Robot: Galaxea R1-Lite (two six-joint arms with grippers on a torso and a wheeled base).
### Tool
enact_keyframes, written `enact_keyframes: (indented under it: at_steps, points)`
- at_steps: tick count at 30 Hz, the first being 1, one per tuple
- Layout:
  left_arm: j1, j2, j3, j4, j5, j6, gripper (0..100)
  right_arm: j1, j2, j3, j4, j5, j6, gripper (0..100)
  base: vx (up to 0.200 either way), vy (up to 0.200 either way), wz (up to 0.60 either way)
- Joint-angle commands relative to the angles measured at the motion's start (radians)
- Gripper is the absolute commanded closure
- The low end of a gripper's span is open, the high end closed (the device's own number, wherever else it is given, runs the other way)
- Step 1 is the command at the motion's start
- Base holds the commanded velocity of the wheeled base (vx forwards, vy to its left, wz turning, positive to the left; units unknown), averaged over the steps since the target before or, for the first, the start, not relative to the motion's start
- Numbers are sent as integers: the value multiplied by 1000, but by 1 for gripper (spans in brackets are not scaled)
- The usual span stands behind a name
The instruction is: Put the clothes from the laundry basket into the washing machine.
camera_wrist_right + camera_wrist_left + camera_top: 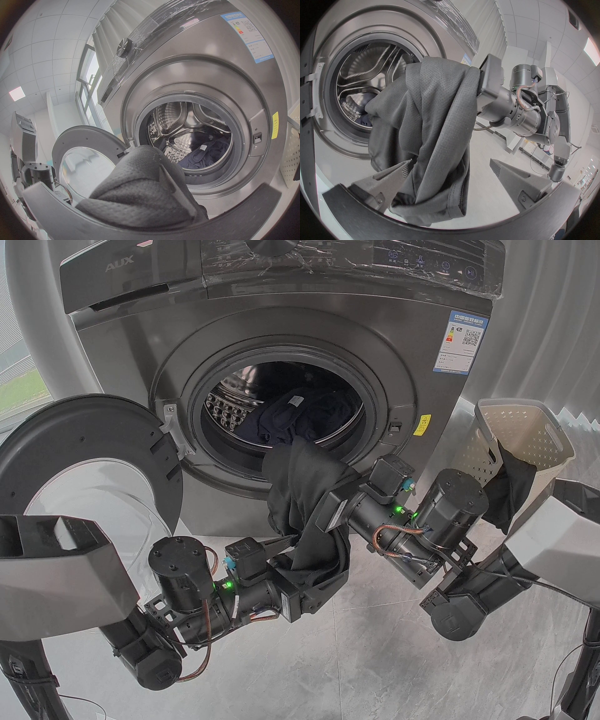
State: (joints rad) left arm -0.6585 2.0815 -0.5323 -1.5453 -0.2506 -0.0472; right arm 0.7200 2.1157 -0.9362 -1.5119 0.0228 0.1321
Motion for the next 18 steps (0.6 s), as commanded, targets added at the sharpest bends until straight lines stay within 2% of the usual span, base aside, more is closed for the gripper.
enact_keyframes:
  at_steps: [1,9,13,18]
  points:
    - [2,35,-41,-1,1,-2,0,3,4,2,-1,0,0,100,0,0,0]
    - [34,74,-97,-1,4,-3,0,33,4,5,-1,-21,3,100,0,0,0]
    - [65,103,-144,1,44,-10,0,45,3,11,-1,-21,3,100,0,0,0]
    - [83,120,-149,1,47,-10,0,50,0,25,-1,-21,3,100,0,0,0]
